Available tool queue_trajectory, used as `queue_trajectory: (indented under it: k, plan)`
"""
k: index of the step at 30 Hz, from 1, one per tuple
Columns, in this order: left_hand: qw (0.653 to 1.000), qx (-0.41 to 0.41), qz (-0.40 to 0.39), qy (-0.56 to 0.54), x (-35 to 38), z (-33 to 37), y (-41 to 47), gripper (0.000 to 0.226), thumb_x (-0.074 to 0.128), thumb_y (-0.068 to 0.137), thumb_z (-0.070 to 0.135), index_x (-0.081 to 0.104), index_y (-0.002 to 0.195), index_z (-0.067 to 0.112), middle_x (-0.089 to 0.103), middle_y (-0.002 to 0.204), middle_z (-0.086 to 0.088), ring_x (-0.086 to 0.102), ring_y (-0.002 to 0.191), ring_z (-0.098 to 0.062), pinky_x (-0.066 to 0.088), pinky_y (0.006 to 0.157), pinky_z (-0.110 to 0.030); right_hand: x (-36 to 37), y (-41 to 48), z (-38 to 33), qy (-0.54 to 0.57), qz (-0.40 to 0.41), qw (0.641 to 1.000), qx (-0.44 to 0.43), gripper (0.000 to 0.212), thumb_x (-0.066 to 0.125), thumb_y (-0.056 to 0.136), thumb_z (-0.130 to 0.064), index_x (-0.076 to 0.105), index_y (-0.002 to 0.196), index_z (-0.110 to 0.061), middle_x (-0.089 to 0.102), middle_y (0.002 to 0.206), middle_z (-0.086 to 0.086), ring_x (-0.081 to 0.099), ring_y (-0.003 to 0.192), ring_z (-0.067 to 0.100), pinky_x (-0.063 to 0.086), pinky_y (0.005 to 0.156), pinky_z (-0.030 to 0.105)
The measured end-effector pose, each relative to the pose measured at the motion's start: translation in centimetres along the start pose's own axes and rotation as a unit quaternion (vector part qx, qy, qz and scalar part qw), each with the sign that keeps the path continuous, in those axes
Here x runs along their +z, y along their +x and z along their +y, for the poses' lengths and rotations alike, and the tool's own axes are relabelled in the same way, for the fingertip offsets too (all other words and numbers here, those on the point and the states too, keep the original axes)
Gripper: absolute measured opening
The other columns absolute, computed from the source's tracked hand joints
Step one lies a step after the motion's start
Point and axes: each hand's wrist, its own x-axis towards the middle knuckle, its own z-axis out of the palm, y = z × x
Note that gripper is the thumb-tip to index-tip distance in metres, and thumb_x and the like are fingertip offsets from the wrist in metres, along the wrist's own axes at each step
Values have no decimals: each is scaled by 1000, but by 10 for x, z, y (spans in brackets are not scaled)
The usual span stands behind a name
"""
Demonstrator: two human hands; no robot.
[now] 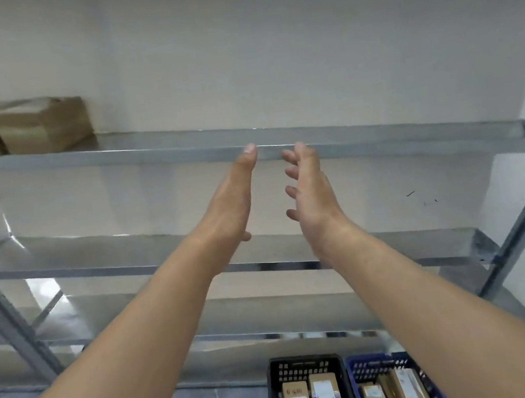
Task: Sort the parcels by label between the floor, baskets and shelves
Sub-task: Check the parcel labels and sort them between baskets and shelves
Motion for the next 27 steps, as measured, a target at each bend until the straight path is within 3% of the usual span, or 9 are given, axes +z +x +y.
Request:
queue_trajectory:
  k: [11,19,23,27]
  plan:
    - [991,53,122,23,5,74,-32,63,28,94,77,32,152,53,30,163,10,30,147,-23,37,111,-59,-6,-2,-68,18,-125,989,-80,89,29,83,-70,50,162,-32,45,168,-9,41,155,15,31,130,50]
    - [966,52,251,37,10,76,-73,70,27,92,79,29,155,49,27,165,8,26,150,-25,33,114,-61,1,-15,-76,24,-243,966,-89,89,29,83,-72,52,159,-33,48,165,-7,44,152,18,33,128,53]
    - [949,36,310,46,5,66,-96,73,28,90,82,27,156,49,25,166,5,22,152,-27,30,116,-61,13,-31,-68,37,-302,949,-87,88,28,83,-71,53,158,-33,50,160,-7,46,148,18,34,124,47]
    - [929,23,363,69,-5,55,-126,71,26,92,80,26,156,48,24,167,5,20,153,-25,22,120,-61,36,-51,-56,63,-346,933,-78,80,31,84,-69,59,148,-30,55,142,-10,49,141,16,36,114,40]
